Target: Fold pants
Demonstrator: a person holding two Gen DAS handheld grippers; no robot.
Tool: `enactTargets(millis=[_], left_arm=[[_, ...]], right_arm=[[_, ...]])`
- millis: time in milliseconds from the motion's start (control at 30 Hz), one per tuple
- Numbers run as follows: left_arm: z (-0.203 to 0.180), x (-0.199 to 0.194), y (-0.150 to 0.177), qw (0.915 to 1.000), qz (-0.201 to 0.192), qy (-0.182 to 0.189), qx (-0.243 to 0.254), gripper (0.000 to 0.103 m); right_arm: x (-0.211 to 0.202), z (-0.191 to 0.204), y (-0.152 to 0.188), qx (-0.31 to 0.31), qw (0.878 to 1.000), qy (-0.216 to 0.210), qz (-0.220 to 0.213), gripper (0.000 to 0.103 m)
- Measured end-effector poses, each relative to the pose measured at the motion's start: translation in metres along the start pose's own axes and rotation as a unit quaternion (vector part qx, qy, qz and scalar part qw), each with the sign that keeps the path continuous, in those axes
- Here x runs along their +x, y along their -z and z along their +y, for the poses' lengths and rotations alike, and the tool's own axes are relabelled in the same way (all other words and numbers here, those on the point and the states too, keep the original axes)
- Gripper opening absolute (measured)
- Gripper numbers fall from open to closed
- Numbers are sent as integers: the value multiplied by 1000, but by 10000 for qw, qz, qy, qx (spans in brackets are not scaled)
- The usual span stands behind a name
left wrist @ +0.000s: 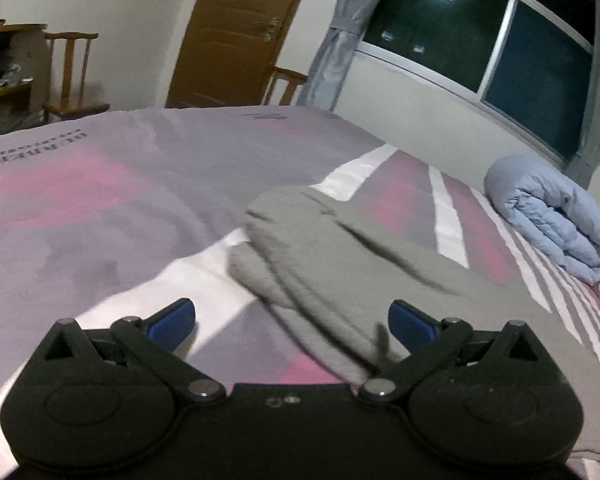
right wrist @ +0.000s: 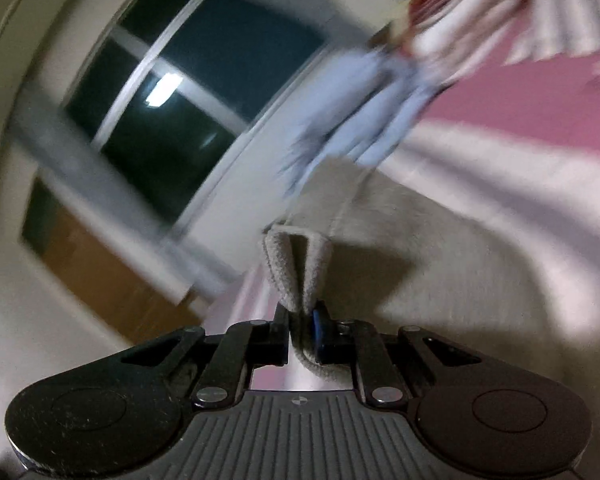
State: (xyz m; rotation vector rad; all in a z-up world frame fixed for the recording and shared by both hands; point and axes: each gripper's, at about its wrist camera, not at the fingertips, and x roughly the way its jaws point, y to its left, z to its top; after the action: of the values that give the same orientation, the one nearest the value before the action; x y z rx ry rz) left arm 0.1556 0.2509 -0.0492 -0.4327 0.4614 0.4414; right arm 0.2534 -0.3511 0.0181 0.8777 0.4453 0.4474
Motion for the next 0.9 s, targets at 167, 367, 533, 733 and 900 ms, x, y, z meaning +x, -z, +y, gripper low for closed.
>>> enactTargets(millis=[167, 367, 533, 733, 900], left_arm=[[23, -10, -7, 9982, -194, -562, -23, 97], [29, -6, -6, 9989, -41, -404, -223, 97], [27, 0, -3, 9992, 75, -342, -204, 97], [32, 1, -1, 9990, 84, -302, -309, 97], [27, 2, -1, 9992, 115, -326, -186, 97]], right_arm=[[70, 51, 122, -790, 9858, -347, 1441, 12], [90, 54, 197, -1347, 9729, 57, 1880, 18], [92, 66, 192, -1653, 9664, 130, 1962, 26], [52, 88, 201, -2260, 9585, -562, 1645, 37], [71, 73, 185, -2009, 9707, 725, 1104, 37]])
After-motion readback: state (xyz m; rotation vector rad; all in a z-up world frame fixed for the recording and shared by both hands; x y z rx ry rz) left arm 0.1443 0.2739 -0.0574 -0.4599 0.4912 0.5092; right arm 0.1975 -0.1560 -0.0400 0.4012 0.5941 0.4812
